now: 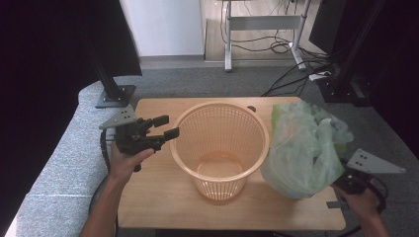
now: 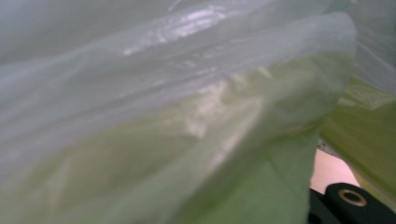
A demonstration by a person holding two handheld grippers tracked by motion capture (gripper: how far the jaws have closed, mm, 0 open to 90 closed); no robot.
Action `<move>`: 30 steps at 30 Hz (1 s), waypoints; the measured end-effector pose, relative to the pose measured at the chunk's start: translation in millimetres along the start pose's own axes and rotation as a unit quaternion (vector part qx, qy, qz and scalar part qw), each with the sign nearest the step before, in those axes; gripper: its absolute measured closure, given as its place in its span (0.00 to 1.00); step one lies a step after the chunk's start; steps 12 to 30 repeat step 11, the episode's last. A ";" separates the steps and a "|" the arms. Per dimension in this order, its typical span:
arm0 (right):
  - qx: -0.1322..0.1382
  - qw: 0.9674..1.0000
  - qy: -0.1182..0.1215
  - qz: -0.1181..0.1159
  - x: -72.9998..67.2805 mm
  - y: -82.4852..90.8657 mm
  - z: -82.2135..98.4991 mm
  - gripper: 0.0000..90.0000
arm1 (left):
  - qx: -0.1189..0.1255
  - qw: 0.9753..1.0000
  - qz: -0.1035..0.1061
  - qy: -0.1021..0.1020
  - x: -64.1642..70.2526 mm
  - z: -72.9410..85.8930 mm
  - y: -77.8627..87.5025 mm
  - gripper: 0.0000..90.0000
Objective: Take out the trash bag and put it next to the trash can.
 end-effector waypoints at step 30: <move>-0.017 0.999 -0.034 0.014 6.6 -17.2 31.8 0.54 | 0.005 1.000 -0.005 0.010 -6.9 4.5 8.9 0.41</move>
Point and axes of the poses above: each handheld gripper's, and its own axes: y roughly backward along the jaws, z roughly out of its underside, x roughly to its right, the point moved 9 cm from there along -y, roughly forward along the jaws, and after that the axes turned 6 degrees about z, right-handed, at the moved point
